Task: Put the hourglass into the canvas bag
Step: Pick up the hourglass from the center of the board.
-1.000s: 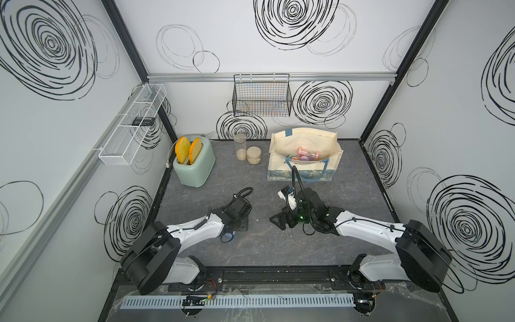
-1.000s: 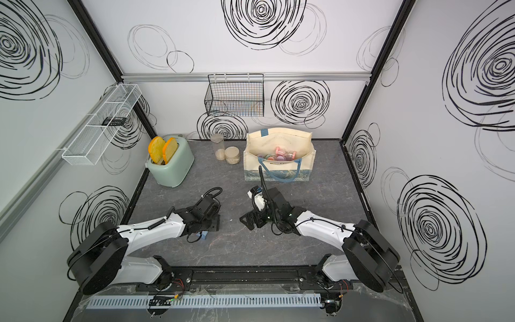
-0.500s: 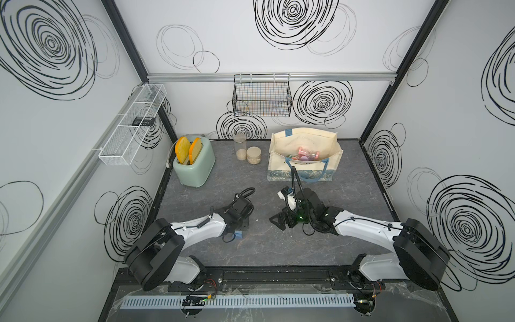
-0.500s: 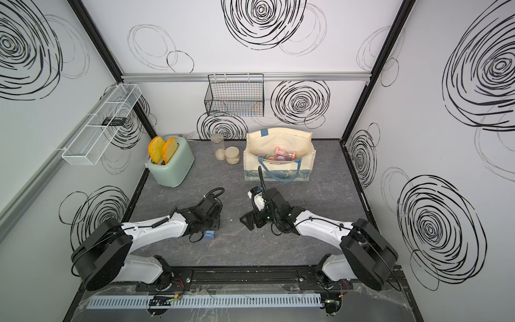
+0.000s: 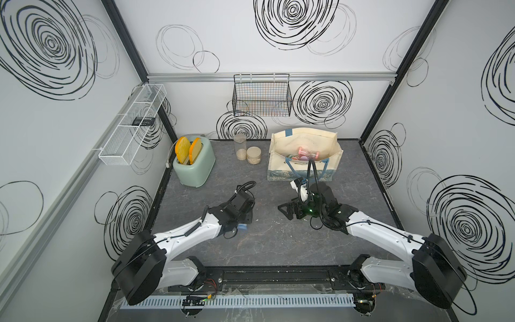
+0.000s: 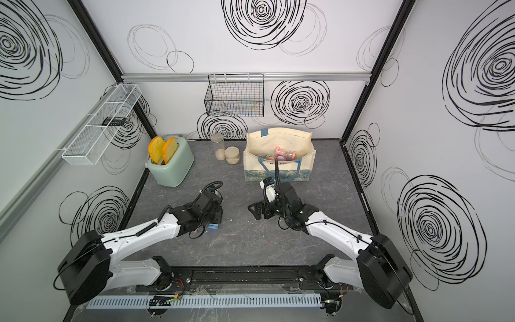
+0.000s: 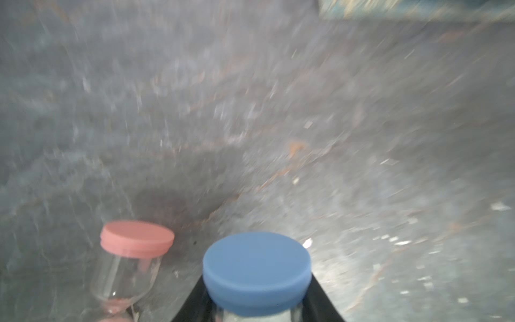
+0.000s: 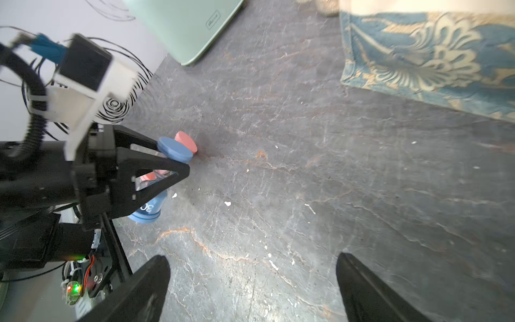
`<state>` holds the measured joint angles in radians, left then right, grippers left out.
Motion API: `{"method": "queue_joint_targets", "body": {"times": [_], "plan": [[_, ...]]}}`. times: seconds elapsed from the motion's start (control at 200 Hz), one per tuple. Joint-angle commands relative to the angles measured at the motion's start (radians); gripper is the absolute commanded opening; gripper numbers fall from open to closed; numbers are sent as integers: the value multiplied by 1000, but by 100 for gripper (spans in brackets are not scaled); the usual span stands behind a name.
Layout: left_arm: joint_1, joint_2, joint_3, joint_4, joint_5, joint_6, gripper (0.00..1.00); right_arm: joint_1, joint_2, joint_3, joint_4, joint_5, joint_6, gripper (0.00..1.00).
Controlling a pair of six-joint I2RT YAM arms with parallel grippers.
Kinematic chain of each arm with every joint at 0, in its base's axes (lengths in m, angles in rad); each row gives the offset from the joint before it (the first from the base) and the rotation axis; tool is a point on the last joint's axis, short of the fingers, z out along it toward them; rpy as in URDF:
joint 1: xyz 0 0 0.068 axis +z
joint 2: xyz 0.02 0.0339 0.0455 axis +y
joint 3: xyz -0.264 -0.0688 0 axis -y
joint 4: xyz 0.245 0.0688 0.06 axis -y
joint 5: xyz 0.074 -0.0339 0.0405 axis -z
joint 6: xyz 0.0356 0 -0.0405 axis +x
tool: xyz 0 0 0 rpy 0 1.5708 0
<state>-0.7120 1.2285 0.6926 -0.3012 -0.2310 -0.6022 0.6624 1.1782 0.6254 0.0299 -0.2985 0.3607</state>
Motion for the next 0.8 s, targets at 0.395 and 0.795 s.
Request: {"method": "queue_joint_targets", "body": {"times": [0.395, 0.795], "plan": [[-74, -17, 411, 213, -42, 158, 33, -197, -153, 144, -195, 103, -29, 97], [-75, 278, 685, 505, 17, 294, 32, -342, -56, 268, -182, 66, -21, 97]]}}
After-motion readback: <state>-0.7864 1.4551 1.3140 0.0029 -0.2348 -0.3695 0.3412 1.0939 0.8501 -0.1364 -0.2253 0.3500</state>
